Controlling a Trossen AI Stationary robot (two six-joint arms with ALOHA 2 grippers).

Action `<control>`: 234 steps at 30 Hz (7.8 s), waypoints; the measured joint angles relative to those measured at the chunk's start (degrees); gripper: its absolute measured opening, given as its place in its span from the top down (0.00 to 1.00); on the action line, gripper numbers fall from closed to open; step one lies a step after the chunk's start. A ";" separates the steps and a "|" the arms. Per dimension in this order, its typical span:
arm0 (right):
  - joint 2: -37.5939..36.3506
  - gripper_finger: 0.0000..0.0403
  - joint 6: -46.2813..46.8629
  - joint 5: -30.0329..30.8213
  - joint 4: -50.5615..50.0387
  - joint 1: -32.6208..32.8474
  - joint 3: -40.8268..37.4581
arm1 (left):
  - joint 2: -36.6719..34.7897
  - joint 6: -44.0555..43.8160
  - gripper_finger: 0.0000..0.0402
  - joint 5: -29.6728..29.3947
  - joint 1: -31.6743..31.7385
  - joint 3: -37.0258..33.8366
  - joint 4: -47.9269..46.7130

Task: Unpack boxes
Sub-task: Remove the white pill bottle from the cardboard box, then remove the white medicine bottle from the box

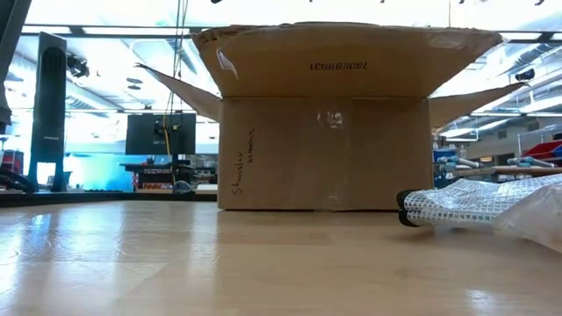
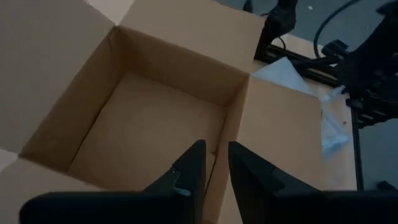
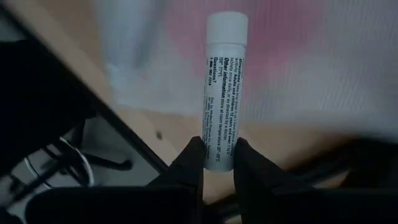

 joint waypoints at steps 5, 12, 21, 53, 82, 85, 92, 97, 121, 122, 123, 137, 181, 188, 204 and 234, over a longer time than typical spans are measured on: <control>4.99 0.86 13.84 -3.36 11.49 5.52 -4.92 | 0.00 -0.46 0.81 -0.92 -0.93 0.00 -0.17; 12.68 0.86 22.81 -6.28 14.67 10.39 -5.50 | 0.00 -0.46 0.81 -1.33 -0.88 0.00 -1.37; 15.07 0.54 21.75 -5.37 10.59 8.84 -5.18 | 0.04 -0.74 0.81 -2.11 -0.88 0.00 -1.50; 0.33 0.37 28.60 6.50 4.87 8.28 -5.16 | 0.07 -23.86 0.46 -21.28 4.17 -46.11 19.40; 0.20 0.44 11.23 29.40 -20.24 7.98 18.24 | -0.63 -0.62 0.95 -26.92 2.08 -40.36 35.87; 0.19 0.44 5.11 34.70 -20.25 6.27 21.27 | -0.66 6.14 0.95 -24.85 1.50 -36.26 35.40; 0.46 0.46 -20.52 40.25 -14.02 -5.40 22.27 | -0.76 10.13 0.95 -20.48 1.86 -35.58 35.62; 1.38 0.50 -51.81 40.30 -0.62 -18.81 22.09 | 0.22 9.09 0.95 -20.17 1.83 -36.65 35.40; 28.59 0.44 -109.60 17.77 37.03 -55.87 22.05 | 1.86 7.06 0.94 -8.48 1.83 -36.65 36.70; 29.54 0.43 -109.71 17.70 38.57 -56.42 22.05 | 1.86 7.12 0.94 -8.10 1.89 -36.68 36.85; 30.34 0.42 -110.51 18.16 40.27 -56.73 22.04 | 1.86 7.21 0.94 -8.43 1.90 -36.68 36.67; 32.33 0.42 -124.05 17.69 49.77 -56.90 22.05 | 1.97 6.33 0.94 -5.32 2.88 -36.68 33.41; 40.98 0.49 -119.50 24.99 78.69 -55.00 18.42 | 1.75 0.73 0.92 9.07 -0.35 -34.40 30.27; 40.96 0.50 -120.68 30.90 76.33 -55.17 18.42 | 1.84 -0.24 0.92 7.66 -0.57 -34.40 30.40; 39.72 0.50 -128.81 37.70 78.91 -53.90 18.07 | 1.92 -9.79 0.90 3.13 -0.50 -33.59 27.95; 39.35 0.65 -108.88 6.56 50.74 -58.23 18.35 | 2.25 -7.56 0.90 2.71 -0.70 -34.18 25.12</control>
